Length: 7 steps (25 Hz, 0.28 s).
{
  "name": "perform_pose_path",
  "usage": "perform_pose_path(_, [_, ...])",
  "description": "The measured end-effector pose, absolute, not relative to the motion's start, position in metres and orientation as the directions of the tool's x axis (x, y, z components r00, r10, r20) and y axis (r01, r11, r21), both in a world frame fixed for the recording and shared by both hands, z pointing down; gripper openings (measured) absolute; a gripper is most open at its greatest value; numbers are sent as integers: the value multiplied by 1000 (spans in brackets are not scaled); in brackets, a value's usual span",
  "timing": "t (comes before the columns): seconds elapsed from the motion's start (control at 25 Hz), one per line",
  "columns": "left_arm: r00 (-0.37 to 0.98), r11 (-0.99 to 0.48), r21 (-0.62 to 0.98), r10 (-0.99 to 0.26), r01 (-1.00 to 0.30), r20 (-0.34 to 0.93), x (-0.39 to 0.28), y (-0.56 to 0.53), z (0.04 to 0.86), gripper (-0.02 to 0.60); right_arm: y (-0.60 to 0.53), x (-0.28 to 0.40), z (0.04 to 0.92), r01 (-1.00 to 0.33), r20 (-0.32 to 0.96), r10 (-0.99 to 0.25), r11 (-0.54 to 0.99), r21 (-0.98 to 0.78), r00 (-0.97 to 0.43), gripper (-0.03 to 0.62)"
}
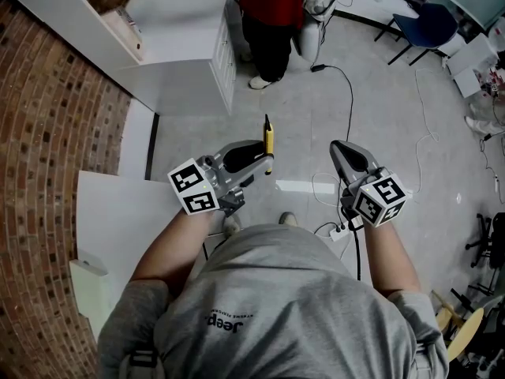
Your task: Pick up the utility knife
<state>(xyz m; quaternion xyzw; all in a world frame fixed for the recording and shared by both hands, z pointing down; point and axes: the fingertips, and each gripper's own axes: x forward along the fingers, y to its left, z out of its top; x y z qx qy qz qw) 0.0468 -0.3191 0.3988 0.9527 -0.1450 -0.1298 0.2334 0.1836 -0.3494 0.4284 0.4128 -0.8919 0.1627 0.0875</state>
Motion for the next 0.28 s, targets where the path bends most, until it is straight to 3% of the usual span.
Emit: perform_pose_path(0.28, [924, -849, 483, -337, -215, -179, 47, -321, 400, 117, -351, 181, 430, -760, 291, -702, 613, -218, -650, 8])
